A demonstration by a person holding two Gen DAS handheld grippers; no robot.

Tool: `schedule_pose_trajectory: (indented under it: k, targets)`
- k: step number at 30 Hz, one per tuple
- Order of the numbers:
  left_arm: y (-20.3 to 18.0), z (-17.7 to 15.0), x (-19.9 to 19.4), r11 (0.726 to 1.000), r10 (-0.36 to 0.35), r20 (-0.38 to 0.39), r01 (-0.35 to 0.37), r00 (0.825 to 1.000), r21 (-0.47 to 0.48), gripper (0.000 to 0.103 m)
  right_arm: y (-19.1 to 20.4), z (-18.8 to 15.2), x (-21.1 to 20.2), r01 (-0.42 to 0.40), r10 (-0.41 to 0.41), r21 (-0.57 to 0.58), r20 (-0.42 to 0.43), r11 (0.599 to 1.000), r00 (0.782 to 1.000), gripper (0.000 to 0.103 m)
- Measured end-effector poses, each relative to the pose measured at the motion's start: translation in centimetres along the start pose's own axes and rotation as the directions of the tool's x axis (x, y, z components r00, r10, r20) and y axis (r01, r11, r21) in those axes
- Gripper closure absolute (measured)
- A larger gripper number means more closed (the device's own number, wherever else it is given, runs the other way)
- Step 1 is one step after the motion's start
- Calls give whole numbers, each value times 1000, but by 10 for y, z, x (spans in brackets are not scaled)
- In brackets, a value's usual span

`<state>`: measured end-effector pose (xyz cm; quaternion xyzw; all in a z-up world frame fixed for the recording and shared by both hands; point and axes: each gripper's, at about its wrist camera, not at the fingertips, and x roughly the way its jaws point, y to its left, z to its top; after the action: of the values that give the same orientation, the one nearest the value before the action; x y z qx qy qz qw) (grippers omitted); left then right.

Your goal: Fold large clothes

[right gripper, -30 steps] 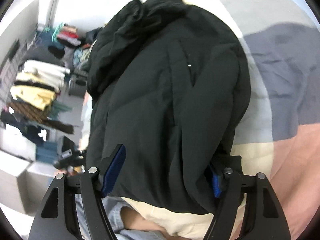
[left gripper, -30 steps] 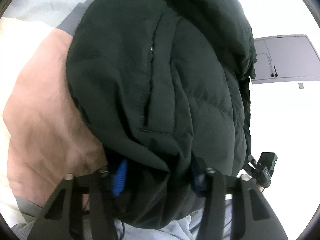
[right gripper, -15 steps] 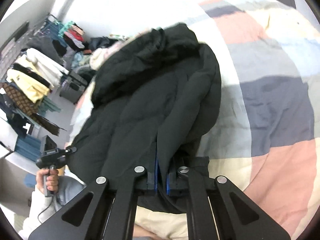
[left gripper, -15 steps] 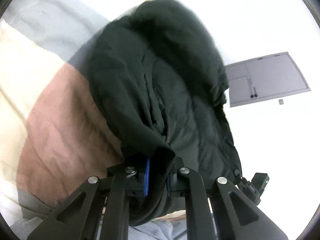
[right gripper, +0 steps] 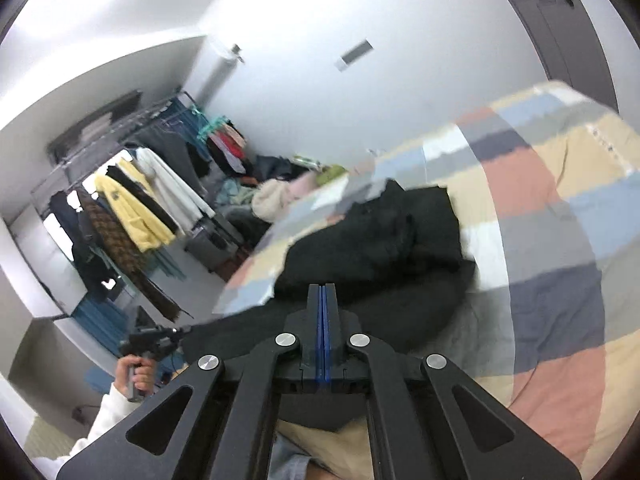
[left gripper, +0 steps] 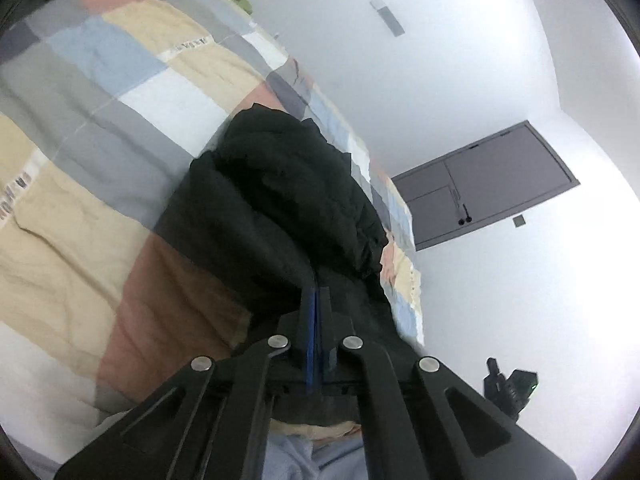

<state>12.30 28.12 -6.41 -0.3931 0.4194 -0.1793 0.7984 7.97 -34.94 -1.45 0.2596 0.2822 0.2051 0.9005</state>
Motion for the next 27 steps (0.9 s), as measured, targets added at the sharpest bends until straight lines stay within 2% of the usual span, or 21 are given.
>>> schedule_pose_trajectory:
  k: [2,3,5,7,12,15,18,19,20,21,22,23,24,25,26,27]
  targets:
    - [2,-1,2,999,43,-18,-43,999,10,103,1,-2,4,48,-49,-9,-35,999,998,103]
    - [8,-2,4,998,63,-40,-63,997,2,103,-11,-9,22,122,-122,-2,-113,992,986,103]
    - [20,-2,18,995,99,-90,-100,991,-6,103,-18,-13,30,144,-141,8,-146,990,979,103]
    - [35,-6,26,994,106,-126,-109,986,-12,103,-39,-23,50,199,-187,36,-222,979,957,103]
    - [67,-7,46,992,110,-173,-118,979,-41,102,-74,-43,77,231,-190,87,-335,969,923,100]
    - [84,-7,59,989,127,-224,-140,966,-43,102,-91,-56,83,235,-168,131,-391,963,905,98]
    - [112,-10,71,983,153,-280,-174,948,-52,101,-102,-69,86,242,-152,152,-445,958,882,79]
    - [118,-11,73,982,158,-291,-182,943,-57,101,-106,-79,86,256,-147,173,-475,951,868,68]
    - [129,-12,78,979,164,-308,-194,937,-68,101,-106,-79,86,256,-147,173,-475,951,868,61]
    - [138,-14,82,976,169,-327,-205,930,-79,100,-109,-81,87,272,-154,178,-491,946,857,60]
    - [146,-16,86,973,169,-344,-212,924,-90,100,-111,-81,87,279,-157,183,-495,943,855,50]
    - [152,-18,89,972,166,-360,-215,918,-99,97,-113,-80,87,287,-158,191,-502,939,851,38]
    - [161,-21,95,970,158,-388,-215,908,-109,85,-120,-84,93,317,-159,207,-546,926,823,34]
    - [166,-22,99,970,153,-409,-216,900,-112,73,-120,-84,93,317,-159,207,-546,926,823,31]
    - [169,-24,102,970,150,-420,-215,895,-112,47,-122,-86,96,327,-154,216,-569,920,808,29]
    - [173,-25,105,971,142,-432,-209,891,-113,35,-126,-88,99,336,-149,223,-588,915,795,28]
